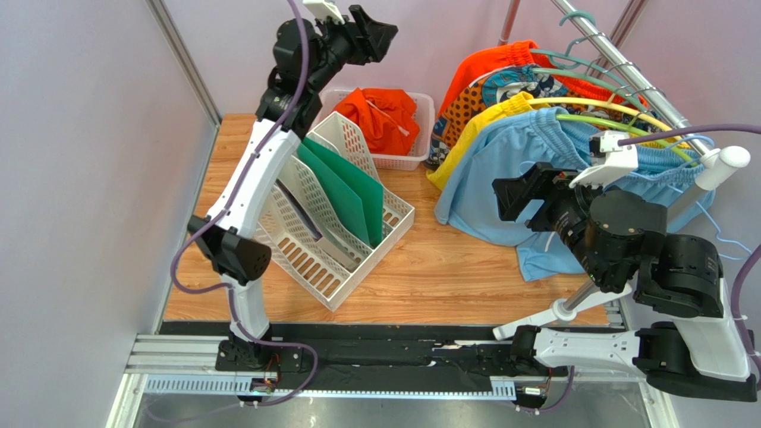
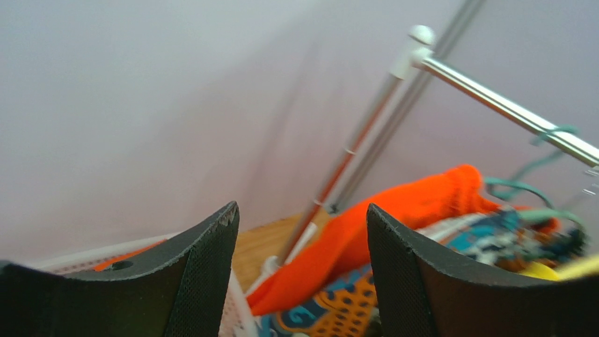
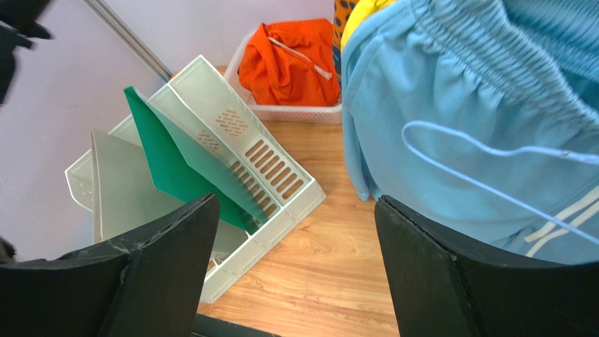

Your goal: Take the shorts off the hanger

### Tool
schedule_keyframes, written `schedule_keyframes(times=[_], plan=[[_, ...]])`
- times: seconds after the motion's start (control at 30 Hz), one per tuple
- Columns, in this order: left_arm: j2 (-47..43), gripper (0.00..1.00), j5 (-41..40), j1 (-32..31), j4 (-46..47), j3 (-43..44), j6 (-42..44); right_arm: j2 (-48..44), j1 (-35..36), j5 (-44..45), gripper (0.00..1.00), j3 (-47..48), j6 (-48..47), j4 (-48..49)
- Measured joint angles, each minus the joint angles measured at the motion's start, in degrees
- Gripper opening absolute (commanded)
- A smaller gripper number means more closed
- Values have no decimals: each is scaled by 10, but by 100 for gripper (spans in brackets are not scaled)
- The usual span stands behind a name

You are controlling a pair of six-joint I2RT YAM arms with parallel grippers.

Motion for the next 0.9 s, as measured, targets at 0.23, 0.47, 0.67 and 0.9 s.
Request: schedule_keyframes(times=[0.23, 0.47, 0.67, 0.9], plan=[[-125, 65, 157, -35, -69, -93, -24, -6, 0, -18, 87, -51, 83, -50], [-207, 65, 225, -143, -175, -126, 23, -29, -2, -43, 87, -177, 151, -67], [-221, 62, 257, -196, -204, -107, 69, -48, -5, -87, 85, -282, 219, -71], [-84, 61, 273, -200, -209, 21, 108, -109, -7, -149, 80, -361, 326, -95]])
